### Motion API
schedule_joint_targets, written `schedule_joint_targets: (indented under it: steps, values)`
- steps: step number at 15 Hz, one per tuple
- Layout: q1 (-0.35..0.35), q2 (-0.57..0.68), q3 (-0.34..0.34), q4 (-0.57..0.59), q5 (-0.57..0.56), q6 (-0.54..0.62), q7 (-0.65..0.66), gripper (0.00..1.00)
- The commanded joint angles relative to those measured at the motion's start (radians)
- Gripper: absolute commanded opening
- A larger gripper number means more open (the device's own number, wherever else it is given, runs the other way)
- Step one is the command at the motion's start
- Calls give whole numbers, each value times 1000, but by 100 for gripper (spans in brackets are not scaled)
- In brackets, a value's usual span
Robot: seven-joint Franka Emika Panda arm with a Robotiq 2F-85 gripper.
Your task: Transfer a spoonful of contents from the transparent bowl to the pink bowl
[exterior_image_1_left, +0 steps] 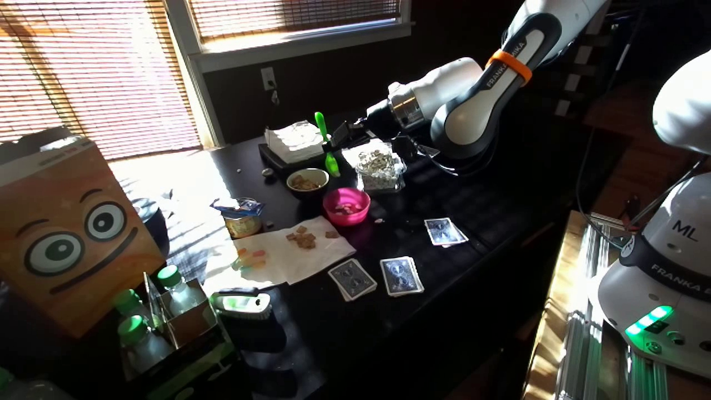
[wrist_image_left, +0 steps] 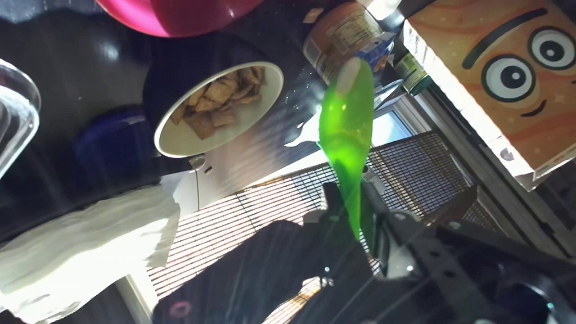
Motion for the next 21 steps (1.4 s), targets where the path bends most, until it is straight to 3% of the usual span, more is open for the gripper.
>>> schedule_joint_targets:
  steps: [1, 12, 21]
  values:
    - [-33, 77, 18, 23, -104, 12, -23, 4]
    - [-37, 97, 4, 52, -150, 86, -76, 4]
    - [-55, 145, 4, 58, -256, 152, -68, 4]
